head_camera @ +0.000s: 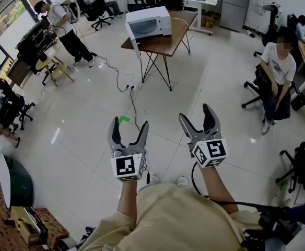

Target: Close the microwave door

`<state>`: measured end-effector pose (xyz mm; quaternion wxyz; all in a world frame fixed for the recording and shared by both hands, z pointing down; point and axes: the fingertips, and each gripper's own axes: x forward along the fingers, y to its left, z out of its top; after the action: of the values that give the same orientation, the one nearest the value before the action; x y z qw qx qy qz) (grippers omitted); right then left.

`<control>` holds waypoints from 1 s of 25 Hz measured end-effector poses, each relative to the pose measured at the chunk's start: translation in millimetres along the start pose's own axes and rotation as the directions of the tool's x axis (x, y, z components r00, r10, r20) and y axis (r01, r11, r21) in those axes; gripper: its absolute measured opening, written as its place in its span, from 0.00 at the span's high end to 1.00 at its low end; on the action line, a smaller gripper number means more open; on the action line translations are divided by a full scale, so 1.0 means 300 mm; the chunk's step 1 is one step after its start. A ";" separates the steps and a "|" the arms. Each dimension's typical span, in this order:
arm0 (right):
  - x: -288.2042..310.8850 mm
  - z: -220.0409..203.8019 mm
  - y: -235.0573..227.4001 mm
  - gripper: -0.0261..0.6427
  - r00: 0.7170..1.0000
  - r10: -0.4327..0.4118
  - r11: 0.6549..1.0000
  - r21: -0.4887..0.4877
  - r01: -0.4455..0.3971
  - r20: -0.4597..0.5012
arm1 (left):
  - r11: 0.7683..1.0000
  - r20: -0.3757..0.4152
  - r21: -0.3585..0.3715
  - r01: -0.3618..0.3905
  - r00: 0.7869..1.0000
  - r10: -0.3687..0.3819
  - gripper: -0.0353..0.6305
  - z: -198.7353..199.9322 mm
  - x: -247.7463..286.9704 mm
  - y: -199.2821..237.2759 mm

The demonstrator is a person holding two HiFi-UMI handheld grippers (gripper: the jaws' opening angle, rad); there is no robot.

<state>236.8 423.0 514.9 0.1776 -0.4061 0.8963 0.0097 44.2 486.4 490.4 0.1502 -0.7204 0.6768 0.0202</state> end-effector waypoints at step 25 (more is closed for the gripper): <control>0.607 -0.146 0.300 0.39 1.000 0.025 0.996 -0.088 -0.025 -0.004 | 0.991 0.078 -0.073 0.113 0.991 -0.107 0.32 -0.165 0.274 0.513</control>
<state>46.9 344.2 485.0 0.1582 -0.4025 0.9002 0.0508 -108.7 388.6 489.3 0.1479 -0.7607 0.6287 0.0645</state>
